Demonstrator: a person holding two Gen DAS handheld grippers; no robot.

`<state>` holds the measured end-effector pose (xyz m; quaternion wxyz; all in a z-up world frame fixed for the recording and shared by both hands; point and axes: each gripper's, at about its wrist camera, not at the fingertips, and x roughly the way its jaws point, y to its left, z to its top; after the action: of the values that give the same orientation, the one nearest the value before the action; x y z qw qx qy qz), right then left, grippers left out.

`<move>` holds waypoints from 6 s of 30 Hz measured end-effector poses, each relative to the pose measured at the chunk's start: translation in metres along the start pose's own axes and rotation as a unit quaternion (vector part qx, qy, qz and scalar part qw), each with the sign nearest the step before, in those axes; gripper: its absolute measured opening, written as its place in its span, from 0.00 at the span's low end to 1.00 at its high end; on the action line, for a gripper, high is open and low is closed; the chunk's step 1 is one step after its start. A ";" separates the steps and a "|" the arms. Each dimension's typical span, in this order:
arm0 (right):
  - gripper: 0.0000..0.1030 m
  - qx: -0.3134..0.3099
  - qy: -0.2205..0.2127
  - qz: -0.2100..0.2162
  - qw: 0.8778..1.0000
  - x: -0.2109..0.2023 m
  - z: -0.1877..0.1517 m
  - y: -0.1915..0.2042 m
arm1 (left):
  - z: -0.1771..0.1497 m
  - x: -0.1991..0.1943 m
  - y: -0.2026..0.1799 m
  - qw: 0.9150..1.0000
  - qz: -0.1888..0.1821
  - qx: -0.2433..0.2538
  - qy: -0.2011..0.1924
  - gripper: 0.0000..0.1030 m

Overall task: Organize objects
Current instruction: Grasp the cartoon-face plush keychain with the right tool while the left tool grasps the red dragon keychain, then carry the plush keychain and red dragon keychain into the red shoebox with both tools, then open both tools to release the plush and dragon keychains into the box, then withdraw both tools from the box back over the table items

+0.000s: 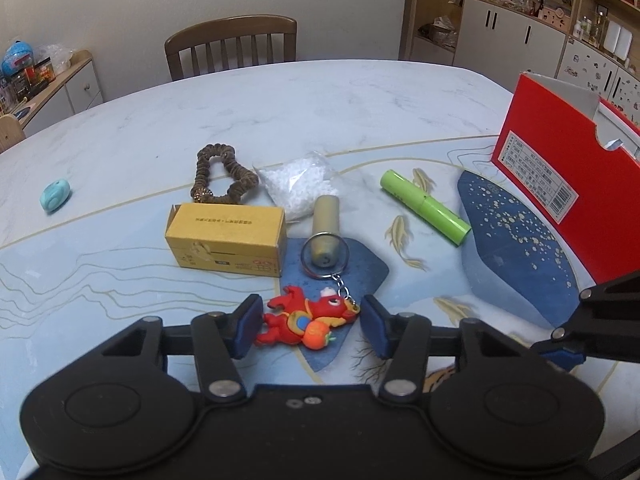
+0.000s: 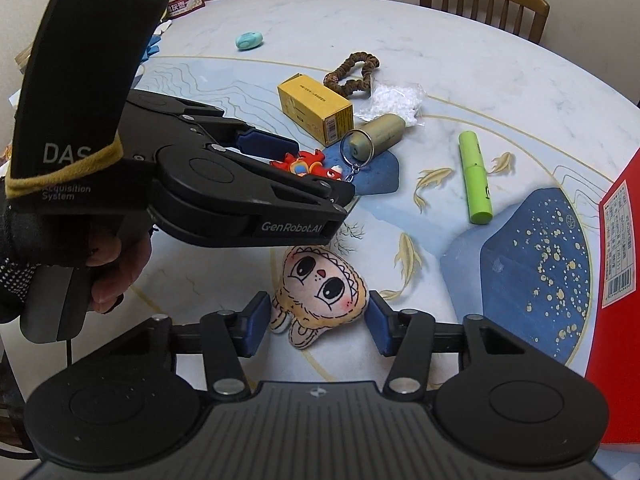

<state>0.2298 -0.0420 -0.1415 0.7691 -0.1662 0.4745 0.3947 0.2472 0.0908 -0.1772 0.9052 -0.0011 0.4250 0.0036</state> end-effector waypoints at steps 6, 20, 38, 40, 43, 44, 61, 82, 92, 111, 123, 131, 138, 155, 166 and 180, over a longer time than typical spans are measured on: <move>0.46 0.004 -0.004 -0.002 1.000 -0.007 -0.001 -0.003 | 0.002 -0.001 0.000 1.000 0.000 -0.010 0.007 0.49; 0.46 0.084 -0.045 -0.017 0.995 -0.065 -0.012 -0.042 | 0.012 -0.036 0.000 0.998 -0.031 -0.054 0.005 0.49; 0.46 0.124 -0.098 -0.042 0.987 -0.160 -0.027 -0.096 | 0.064 -0.109 -0.065 0.994 -0.086 -0.047 -0.048 0.49; 0.46 0.128 -0.103 -0.049 0.985 -0.167 -0.031 -0.105 | 0.070 -0.111 -0.077 0.994 -0.087 -0.039 -0.051 0.49; 0.46 0.134 -0.108 -0.058 0.983 -0.178 -0.035 -0.122 | 0.080 -0.112 -0.093 0.994 -0.089 -0.030 -0.054 0.49; 0.46 0.136 -0.110 -0.060 0.983 -0.182 -0.037 -0.127 | 0.084 -0.112 -0.099 0.994 -0.090 -0.029 -0.054 0.49; 0.46 0.159 -0.111 -0.086 0.977 -0.211 -0.063 -0.226 | 0.128 -0.092 -0.206 0.991 -0.115 0.024 -0.068 0.49; 0.46 0.125 -0.061 -0.116 0.983 -0.170 -0.063 -0.323 | 0.125 -0.003 -0.279 0.995 -0.086 0.047 0.024 0.50; 0.47 0.111 -0.026 -0.125 0.986 -0.138 -0.056 -0.340 | 0.121 0.034 -0.295 0.994 -0.064 0.051 0.071 0.50; 0.49 0.080 -0.020 -0.108 0.991 -0.128 -0.057 -0.346 | 0.125 0.072 -0.297 0.987 -0.042 0.036 0.149 0.50; 0.64 0.092 -0.044 -0.096 0.990 -0.150 -0.065 -0.352 | 0.124 0.061 -0.300 0.990 -0.045 0.039 0.132 0.62; 0.65 0.092 -0.070 -0.081 0.990 -0.178 -0.076 -0.345 | 0.126 0.038 -0.305 0.994 -0.052 0.035 0.092 0.77; 0.67 0.090 -0.096 -0.069 0.989 -0.203 -0.083 -0.332 | 0.129 0.017 -0.301 0.997 -0.053 0.020 0.058 0.77; 0.72 0.084 -0.168 -0.051 0.981 -0.252 -0.092 -0.290 | 0.124 -0.060 -0.278 0.998 -0.062 0.003 -0.017 0.84; 0.79 0.096 -0.198 -0.046 0.974 -0.259 -0.083 -0.238 | 0.112 -0.099 -0.229 0.997 -0.060 -0.010 -0.056 0.92; 0.84 0.135 -0.214 -0.037 0.967 -0.233 -0.052 -0.155 | 0.093 -0.126 -0.138 0.995 -0.052 -0.027 -0.079 1.00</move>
<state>0.2615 -0.2775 0.0155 0.8819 0.0105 0.3414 0.3249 0.2393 -0.0470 -0.0215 0.9345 -0.0475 0.3514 -0.0316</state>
